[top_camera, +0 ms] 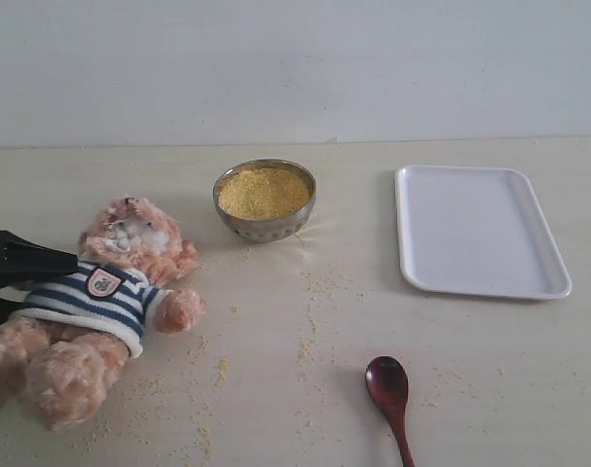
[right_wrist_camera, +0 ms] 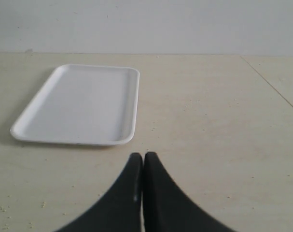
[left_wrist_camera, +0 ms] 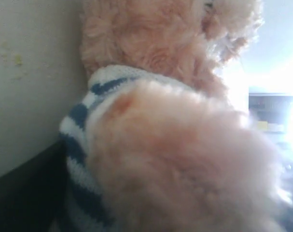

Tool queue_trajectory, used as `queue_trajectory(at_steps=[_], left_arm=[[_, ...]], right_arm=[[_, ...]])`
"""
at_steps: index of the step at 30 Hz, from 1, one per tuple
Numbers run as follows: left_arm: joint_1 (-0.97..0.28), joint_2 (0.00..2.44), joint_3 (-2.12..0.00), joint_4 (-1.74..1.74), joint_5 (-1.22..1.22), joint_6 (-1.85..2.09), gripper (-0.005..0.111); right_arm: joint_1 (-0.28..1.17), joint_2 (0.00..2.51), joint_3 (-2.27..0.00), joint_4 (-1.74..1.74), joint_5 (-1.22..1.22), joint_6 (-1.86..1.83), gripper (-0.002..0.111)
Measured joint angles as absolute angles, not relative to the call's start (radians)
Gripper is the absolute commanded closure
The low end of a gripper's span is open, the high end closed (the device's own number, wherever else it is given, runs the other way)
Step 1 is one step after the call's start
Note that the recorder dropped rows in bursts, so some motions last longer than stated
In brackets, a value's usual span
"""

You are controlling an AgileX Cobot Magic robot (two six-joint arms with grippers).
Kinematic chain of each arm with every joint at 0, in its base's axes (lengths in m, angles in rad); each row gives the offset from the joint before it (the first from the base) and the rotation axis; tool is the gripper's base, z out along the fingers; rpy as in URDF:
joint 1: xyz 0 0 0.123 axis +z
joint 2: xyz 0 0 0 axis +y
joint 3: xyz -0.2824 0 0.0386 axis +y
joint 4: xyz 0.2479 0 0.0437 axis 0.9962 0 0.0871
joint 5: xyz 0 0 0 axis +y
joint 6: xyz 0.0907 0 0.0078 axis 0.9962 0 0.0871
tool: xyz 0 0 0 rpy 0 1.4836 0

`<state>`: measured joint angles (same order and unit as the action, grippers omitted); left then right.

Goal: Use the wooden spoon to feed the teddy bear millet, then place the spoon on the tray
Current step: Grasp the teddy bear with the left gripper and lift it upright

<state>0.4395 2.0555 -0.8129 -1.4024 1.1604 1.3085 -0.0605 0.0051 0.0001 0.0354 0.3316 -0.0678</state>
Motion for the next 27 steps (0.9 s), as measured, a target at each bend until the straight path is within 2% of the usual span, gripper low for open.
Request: queue_trajectory(at_steps=[4, 8, 12, 14, 17, 27], left_arm=[[0.414, 2.056, -0.813, -1.4, 1.16, 1.317, 0.036], [0.412, 2.056, -0.813, -1.378, 1.155, 1.333, 0.055], [0.41, 2.06, -0.813, -1.349, 1.151, 1.358, 0.069], [0.41, 2.072, -0.813, -1.345, 1.154, 1.365, 0.079], [0.41, 2.08, -0.815, -1.342, 1.169, 1.37, 0.102], [0.409, 2.084, -0.865, -1.317, 1.197, 1.33, 0.102]], right_arm=[[-0.061, 0.005, 0.0, 0.037, 0.332, -0.068, 0.108], [-0.061, 0.005, 0.0, 0.037, 0.332, -0.068, 0.108], [-0.061, 0.005, 0.0, 0.037, 0.332, -0.068, 0.108], [-0.061, 0.005, 0.0, 0.037, 0.332, -0.068, 0.108], [-0.061, 0.005, 0.0, 0.037, 0.332, -0.068, 0.108], [-0.061, 0.005, 0.0, 0.037, 0.332, -0.068, 0.108]])
